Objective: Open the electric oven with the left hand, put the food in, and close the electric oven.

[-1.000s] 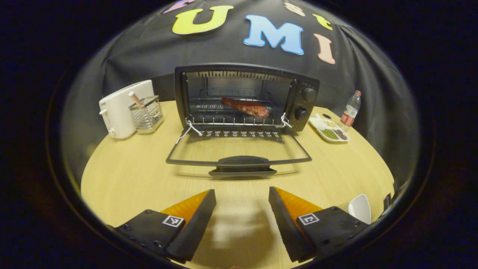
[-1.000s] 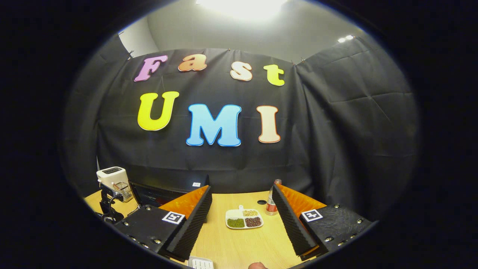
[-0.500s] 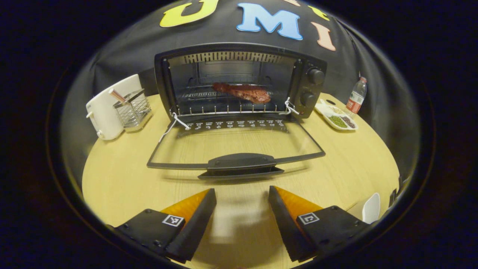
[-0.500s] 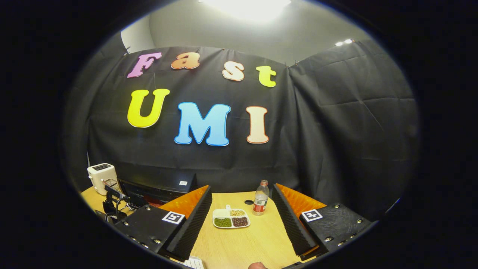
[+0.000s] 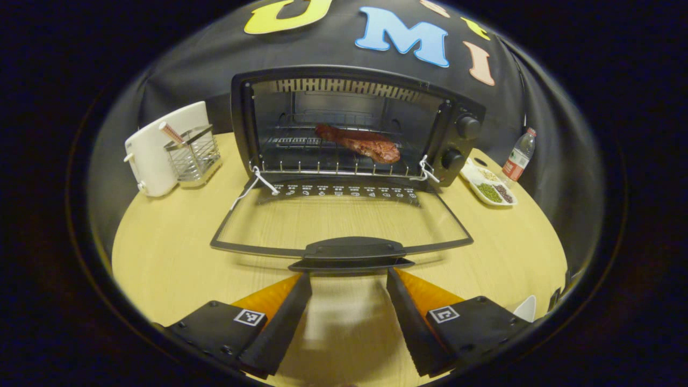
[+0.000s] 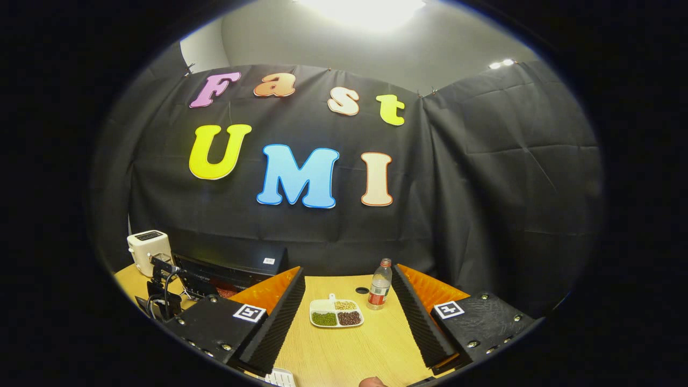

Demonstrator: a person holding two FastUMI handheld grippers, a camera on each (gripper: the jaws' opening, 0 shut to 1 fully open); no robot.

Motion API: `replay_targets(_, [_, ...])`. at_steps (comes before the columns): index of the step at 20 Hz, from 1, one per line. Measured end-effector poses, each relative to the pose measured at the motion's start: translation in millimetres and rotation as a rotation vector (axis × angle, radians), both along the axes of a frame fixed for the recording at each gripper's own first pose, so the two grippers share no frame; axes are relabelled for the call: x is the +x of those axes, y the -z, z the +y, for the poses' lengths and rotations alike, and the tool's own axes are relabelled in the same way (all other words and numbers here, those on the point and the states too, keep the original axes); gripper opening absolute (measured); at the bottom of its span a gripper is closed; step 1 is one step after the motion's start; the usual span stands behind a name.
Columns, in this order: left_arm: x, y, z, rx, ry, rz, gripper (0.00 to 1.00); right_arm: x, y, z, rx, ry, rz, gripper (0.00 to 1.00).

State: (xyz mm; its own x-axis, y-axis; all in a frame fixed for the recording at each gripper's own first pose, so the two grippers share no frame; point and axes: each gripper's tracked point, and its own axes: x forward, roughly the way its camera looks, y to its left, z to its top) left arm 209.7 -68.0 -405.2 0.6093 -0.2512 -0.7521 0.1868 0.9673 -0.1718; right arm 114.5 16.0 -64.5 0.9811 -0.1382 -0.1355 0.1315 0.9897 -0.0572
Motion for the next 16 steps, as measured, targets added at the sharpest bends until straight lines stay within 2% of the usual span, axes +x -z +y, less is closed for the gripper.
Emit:
replay_targets(6, [6, -26, 1, -0.057, -0.038, -0.014, 0.95, 0, 1, 12, -0.008, -0.032, -0.001, 0.98])
replay_targets(11, [19, -63, 2, -0.024, 0.006, -0.131, 0.95, 0, -1, 16, -0.014, -0.039, -0.011, 0.98])
replay_targets(12, [24, -71, 2, -0.024, 0.009, -0.154, 0.99, 0, -1, 17, -0.013, -0.041, -0.010, 0.98])
replay_targets(13, [29, -78, 2, -0.028, 0.009, -0.173, 0.95, 1, 0, 18, -0.011, -0.043, -0.009, 0.98])
replay_targets(14, [35, -86, 3, -0.032, 0.009, -0.191, 0.99, 1, 0, 19, -0.010, -0.043, -0.008, 0.98])
replay_targets(16, [45, -98, -2, -0.037, 0.016, -0.232, 0.95, 2, 1, 21, -0.009, -0.045, -0.007, 0.98])
